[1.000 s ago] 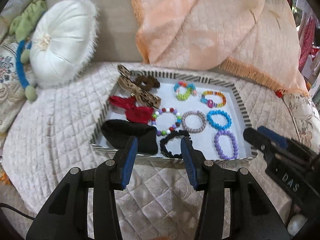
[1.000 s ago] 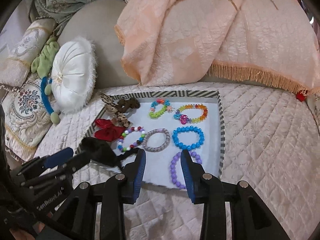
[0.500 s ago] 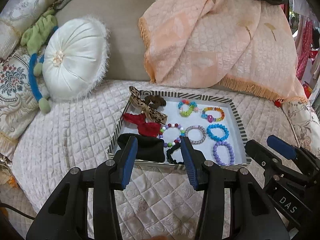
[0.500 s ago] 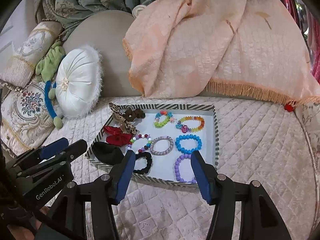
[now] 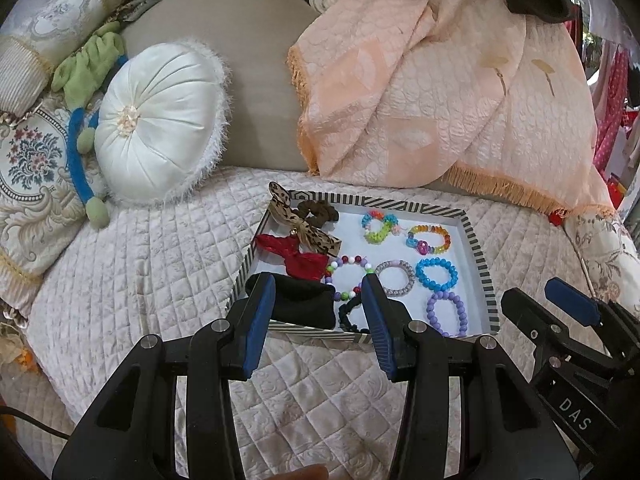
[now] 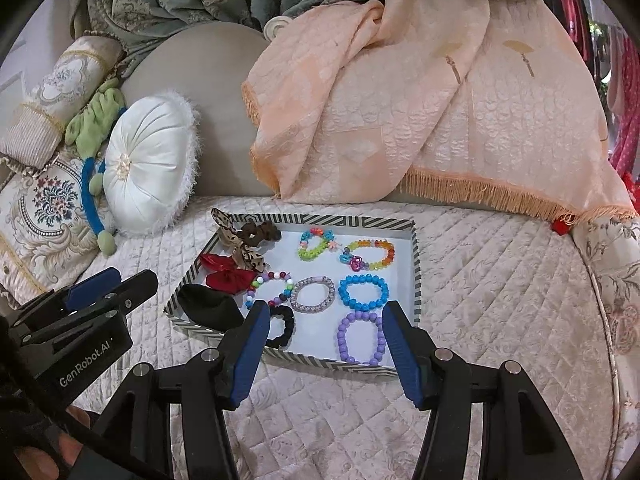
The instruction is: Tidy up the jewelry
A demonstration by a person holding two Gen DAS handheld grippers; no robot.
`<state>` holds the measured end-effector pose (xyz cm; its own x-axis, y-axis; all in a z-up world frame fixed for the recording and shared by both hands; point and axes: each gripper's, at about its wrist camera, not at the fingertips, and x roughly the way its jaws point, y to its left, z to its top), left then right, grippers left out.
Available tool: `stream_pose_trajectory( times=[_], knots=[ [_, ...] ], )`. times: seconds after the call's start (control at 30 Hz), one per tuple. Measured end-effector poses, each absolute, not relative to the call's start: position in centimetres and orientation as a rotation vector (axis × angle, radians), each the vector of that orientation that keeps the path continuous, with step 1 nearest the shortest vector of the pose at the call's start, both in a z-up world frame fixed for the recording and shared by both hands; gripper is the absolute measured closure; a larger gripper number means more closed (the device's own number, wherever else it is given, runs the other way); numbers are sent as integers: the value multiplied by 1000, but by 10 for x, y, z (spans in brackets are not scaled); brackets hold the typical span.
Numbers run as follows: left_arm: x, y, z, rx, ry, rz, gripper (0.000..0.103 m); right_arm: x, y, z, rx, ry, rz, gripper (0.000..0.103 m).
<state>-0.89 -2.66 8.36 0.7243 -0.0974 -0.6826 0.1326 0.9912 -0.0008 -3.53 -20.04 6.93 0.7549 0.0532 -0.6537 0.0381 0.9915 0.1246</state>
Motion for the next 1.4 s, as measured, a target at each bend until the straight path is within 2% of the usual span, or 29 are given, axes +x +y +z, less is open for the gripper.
stream_pose_trajectory(
  times=[1.4],
  knots=[
    [-12,-20,79,58,743,-104,59,-37,-195,63,120,762,-16,47]
  ],
)
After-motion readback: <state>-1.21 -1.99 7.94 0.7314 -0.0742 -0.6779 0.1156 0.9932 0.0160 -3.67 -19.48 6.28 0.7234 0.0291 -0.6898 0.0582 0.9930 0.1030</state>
